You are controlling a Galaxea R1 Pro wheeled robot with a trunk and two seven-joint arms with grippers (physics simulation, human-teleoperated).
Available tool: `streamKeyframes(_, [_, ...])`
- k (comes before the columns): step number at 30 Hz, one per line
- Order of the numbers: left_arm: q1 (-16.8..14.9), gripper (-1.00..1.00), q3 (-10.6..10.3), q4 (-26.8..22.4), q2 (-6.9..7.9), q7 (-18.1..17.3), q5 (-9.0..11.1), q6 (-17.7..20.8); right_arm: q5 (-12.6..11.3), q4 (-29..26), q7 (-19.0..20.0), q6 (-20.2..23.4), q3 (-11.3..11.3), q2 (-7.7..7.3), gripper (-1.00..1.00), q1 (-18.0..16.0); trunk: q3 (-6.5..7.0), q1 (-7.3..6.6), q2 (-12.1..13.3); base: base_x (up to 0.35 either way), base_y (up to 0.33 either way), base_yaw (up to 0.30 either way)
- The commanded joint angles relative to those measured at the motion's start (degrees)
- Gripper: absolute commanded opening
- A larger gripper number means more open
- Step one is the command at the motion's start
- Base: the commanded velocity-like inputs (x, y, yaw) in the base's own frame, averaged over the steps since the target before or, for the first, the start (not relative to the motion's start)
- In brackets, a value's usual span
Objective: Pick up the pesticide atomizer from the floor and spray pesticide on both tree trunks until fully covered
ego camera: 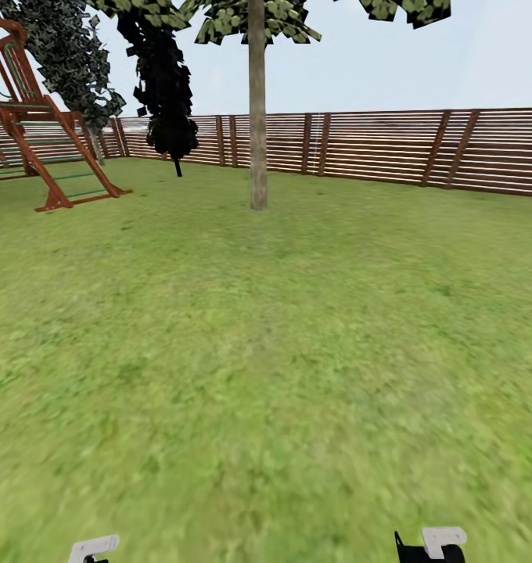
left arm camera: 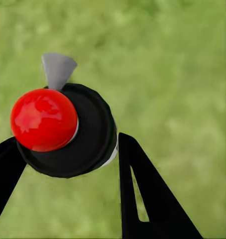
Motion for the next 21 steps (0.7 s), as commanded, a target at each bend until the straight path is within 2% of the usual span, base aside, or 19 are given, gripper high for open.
streamKeyframes(1, [0.0,-1.0,-0.6,0.0,0.03,0.8,0.2,-0.1,0.6,0.1,0.1,-0.3,-0.5,0.01,1.0,-0.1,-0.05,0.03,0.0,0.335,0.0,0.001])
streamKeyframes(21, [0.0,-1.0,-0.6,0.0,0.03,0.8,0.2,-0.1,0.6,0.1,0.1,-0.3,-0.5,-0.03,1.0,-0.1,-0.05,0.03,0.0,0.335,0.0,0.0])
